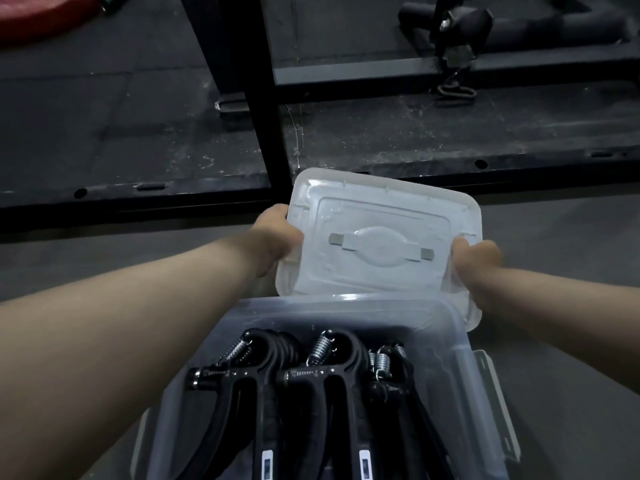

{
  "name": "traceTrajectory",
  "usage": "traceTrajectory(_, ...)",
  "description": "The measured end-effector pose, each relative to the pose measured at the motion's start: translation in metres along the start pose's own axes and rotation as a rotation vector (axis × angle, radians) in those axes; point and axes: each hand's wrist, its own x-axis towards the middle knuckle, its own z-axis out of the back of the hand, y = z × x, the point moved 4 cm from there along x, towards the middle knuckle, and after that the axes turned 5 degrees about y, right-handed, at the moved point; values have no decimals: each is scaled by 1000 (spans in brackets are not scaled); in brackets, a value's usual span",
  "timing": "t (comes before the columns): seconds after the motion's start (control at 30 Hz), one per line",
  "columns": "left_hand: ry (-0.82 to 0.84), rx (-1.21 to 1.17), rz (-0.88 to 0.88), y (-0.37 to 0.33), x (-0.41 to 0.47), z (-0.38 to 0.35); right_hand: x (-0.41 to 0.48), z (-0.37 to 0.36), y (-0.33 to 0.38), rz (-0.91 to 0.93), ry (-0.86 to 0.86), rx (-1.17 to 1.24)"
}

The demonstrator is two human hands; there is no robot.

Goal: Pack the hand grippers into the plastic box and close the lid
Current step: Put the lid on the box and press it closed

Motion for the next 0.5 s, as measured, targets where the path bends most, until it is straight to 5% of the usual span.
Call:
traceTrajectory(0.27,-132,-162,-275,-28,-35,41,-43,49,49,441,-50,-13)
traceTrajectory(0.5,-406,488,-375,-19,-107,95,-105,99,67,815,15,-13)
